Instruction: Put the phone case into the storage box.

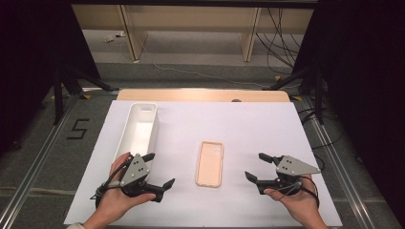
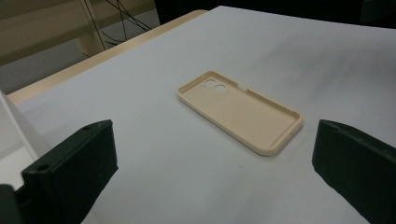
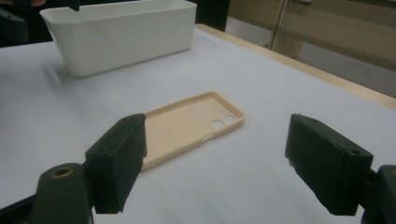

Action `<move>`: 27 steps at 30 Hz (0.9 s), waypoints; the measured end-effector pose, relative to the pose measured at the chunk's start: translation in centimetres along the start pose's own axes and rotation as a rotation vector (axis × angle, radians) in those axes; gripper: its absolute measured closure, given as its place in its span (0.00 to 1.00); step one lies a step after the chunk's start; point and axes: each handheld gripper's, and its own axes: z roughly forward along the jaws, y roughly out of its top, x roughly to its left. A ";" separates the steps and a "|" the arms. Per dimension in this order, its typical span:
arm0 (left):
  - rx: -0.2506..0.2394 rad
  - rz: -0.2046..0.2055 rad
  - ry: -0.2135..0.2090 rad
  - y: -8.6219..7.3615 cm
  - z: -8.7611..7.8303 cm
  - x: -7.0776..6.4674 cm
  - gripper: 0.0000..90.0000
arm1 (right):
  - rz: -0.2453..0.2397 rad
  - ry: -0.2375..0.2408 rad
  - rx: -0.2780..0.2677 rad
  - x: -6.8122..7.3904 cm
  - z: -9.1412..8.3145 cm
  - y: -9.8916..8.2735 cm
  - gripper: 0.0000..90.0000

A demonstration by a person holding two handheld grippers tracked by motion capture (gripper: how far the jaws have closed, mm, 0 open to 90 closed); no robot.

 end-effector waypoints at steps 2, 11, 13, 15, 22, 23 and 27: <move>-0.005 0.006 0.000 0.1 0.0 0.0 0.00 | -0.033 0.009 0.024 0.3 0.4 0.2 0.25; -0.029 0.002 0.014 0.1 0.0 0.2 0.00 | -0.129 0.058 0.091 1.6 2.7 0.9 0.25; -0.029 0.001 0.015 0.1 -0.1 0.3 0.00 | -0.135 0.069 0.099 1.8 3.3 1.1 0.25; -0.031 -0.003 0.015 0.1 -0.1 0.4 0.00 | -0.146 0.075 0.106 2.0 3.8 1.3 0.25; -0.032 -0.007 0.018 0.1 -0.1 0.5 0.00 | -0.185 0.120 0.168 2.8 5.9 1.7 0.26; -0.033 -0.008 0.018 0.1 -0.1 0.5 0.00 | -0.192 0.125 0.178 3.0 6.2 1.7 0.26; -0.035 -0.008 0.019 0.1 -0.1 0.5 0.00 | -0.223 0.139 0.213 3.4 7.2 1.8 0.27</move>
